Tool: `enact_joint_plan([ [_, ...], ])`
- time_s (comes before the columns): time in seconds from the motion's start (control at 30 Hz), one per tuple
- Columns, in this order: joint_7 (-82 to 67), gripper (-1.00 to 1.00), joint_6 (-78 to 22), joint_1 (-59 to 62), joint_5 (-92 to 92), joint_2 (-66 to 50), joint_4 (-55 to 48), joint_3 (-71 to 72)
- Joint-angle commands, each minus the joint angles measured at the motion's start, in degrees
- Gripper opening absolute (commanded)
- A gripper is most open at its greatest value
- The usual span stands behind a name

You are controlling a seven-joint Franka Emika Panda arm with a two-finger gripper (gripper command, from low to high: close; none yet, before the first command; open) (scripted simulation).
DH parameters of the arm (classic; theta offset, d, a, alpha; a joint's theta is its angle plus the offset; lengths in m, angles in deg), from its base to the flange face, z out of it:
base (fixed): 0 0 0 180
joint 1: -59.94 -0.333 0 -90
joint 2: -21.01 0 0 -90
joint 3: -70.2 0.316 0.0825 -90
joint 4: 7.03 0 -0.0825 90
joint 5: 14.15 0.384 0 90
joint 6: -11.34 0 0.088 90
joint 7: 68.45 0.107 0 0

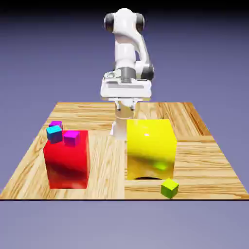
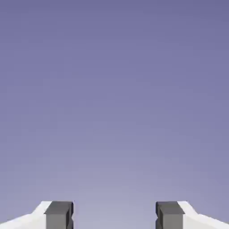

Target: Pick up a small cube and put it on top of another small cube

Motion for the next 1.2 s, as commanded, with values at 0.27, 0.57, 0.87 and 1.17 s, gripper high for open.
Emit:
enact_joint_plan([
  [0.27,16.00,0.00,-11.79,7.31,-1.26,-18.69,-12.31,11.12],
  [0.57,32.00,0.00,-23.57,14.62,-2.51,-37.38,-24.61,22.24],
  [0.87,48.00,0.00,-35.36,21.93,-3.77,-56.07,-36.92,33.36],
  [1.17,60.34,0.00,-41.67,26.01,-5.66,-72.07,-45.76,40.38],
])
